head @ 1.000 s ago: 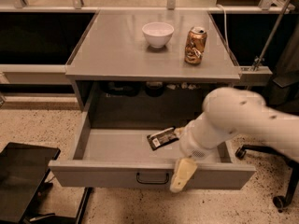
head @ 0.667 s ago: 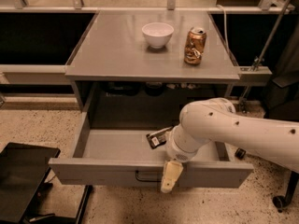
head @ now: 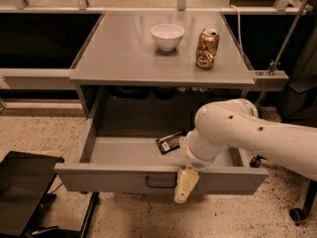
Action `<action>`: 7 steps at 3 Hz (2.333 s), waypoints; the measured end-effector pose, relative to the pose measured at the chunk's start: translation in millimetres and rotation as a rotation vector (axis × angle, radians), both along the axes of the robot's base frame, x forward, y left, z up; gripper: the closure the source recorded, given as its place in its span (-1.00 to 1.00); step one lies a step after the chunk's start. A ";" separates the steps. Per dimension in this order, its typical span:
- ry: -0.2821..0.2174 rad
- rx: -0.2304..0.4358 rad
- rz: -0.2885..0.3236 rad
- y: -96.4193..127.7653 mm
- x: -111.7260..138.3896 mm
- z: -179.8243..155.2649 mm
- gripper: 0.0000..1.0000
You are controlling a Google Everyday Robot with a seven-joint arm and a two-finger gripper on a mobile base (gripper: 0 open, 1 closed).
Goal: Pick rxbar chocolate from top drawer and place on counter
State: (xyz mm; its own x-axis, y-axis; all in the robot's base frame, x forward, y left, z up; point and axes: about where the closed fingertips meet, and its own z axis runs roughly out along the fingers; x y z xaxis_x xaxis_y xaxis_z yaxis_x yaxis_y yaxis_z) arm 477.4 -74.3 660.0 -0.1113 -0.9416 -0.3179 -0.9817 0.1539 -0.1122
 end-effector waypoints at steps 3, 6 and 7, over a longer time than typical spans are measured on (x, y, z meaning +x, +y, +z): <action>-0.065 0.065 0.004 8.8 53.2 129.5 -1.00; -0.023 0.125 -0.032 3.1 70.9 103.2 -1.00; -0.059 0.186 -0.120 -20.3 107.7 90.3 -1.00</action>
Offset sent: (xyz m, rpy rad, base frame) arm 0.0301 0.0202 0.1732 -0.0798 -0.0625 0.0376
